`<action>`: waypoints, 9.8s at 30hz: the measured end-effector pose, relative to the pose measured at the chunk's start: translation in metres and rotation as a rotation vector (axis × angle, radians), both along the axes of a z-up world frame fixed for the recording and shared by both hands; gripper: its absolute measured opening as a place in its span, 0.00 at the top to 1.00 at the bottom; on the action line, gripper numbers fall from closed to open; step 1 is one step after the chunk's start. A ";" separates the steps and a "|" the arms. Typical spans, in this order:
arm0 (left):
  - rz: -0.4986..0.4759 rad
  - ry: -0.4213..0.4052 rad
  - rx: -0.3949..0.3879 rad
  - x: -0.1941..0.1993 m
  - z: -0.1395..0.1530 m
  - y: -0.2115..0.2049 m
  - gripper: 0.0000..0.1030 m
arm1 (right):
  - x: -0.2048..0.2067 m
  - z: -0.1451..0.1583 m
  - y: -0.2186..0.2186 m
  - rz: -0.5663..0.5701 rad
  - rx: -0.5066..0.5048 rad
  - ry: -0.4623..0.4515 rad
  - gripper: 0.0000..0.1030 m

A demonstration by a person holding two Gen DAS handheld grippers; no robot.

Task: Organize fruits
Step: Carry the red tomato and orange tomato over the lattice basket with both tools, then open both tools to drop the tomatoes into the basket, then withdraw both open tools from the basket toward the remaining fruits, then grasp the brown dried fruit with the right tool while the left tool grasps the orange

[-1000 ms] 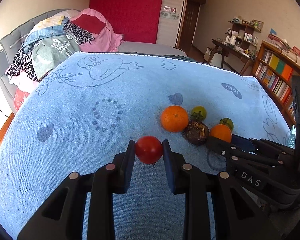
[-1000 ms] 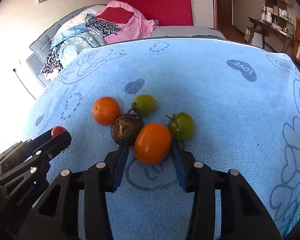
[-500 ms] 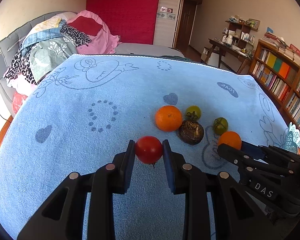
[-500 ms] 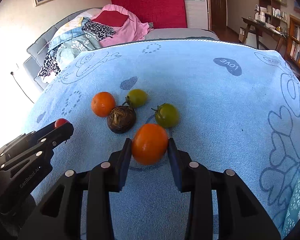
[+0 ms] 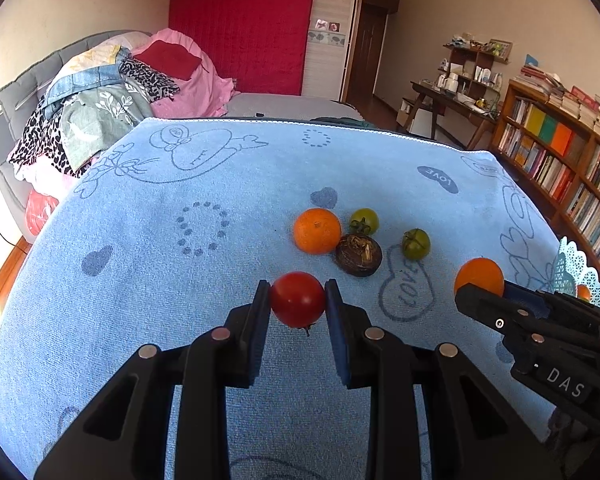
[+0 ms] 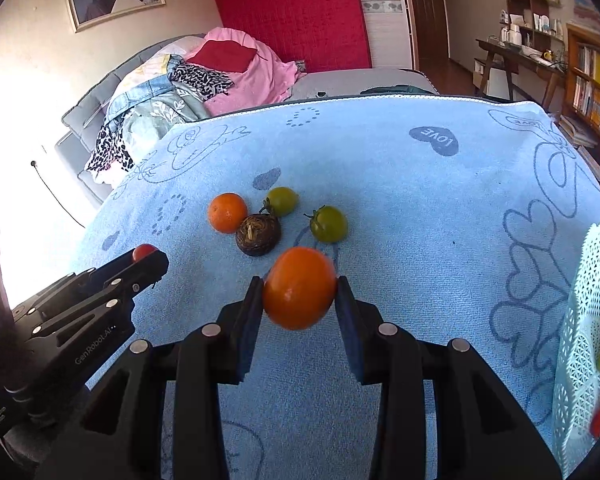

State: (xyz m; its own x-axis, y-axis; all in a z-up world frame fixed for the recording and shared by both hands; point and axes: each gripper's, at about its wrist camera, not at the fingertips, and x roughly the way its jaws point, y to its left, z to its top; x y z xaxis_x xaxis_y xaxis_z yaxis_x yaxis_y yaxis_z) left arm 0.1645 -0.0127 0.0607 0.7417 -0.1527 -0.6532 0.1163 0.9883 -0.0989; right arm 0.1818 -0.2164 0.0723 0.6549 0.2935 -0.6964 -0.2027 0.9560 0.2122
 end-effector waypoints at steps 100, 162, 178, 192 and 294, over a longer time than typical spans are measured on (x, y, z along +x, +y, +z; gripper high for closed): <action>-0.437 -0.027 0.068 -0.073 0.025 -0.234 0.43 | -0.162 0.010 -0.222 -0.367 0.071 -0.073 0.63; -0.021 0.019 0.092 -0.030 0.019 -0.060 0.11 | -0.111 0.033 -0.105 -0.121 0.037 -0.115 0.05; 0.072 0.011 0.165 0.011 0.010 -0.011 0.11 | -0.052 0.020 -0.042 0.002 -0.017 -0.033 0.05; 0.118 0.030 0.162 0.026 -0.003 0.020 0.11 | 0.012 -0.004 0.004 0.055 -0.065 -0.030 0.05; -0.090 0.115 0.083 0.098 -0.034 -0.036 0.50 | 0.029 -0.037 0.001 0.086 -0.028 0.064 0.61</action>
State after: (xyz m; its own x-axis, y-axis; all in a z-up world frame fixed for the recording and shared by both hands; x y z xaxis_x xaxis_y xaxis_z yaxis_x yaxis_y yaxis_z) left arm 0.2623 -0.0484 0.0266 0.6471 -0.1573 -0.7460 0.1974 0.9797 -0.0353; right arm 0.2111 -0.2156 0.0358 0.5823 0.3263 -0.7446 -0.2713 0.9414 0.2004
